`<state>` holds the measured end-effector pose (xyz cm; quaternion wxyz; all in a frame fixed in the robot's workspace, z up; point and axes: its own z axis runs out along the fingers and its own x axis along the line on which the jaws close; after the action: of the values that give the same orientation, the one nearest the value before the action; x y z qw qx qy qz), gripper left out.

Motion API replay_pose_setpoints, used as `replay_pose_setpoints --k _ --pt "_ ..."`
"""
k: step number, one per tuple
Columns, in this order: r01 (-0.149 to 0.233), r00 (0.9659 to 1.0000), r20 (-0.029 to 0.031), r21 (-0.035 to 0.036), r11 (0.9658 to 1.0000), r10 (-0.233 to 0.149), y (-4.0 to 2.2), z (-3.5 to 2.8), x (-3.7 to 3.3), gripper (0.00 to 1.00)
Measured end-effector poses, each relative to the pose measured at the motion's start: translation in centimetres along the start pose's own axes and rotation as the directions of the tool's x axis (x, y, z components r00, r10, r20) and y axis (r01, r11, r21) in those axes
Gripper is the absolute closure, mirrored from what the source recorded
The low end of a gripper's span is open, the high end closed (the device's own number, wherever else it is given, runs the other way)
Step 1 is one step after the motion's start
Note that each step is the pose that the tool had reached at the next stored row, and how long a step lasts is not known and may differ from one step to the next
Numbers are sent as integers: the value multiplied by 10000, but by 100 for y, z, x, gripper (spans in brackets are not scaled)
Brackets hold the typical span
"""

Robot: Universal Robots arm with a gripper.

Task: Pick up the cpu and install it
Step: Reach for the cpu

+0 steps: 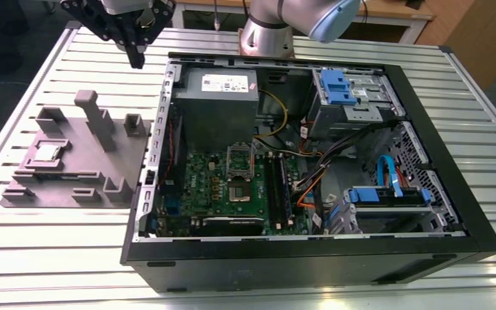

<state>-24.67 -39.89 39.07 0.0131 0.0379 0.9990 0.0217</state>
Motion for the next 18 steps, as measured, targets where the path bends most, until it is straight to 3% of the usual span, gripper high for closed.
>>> replay_pose_setpoints --k 18 --pt "0 10000 0 0 10000 0 -7 -2 92 90"
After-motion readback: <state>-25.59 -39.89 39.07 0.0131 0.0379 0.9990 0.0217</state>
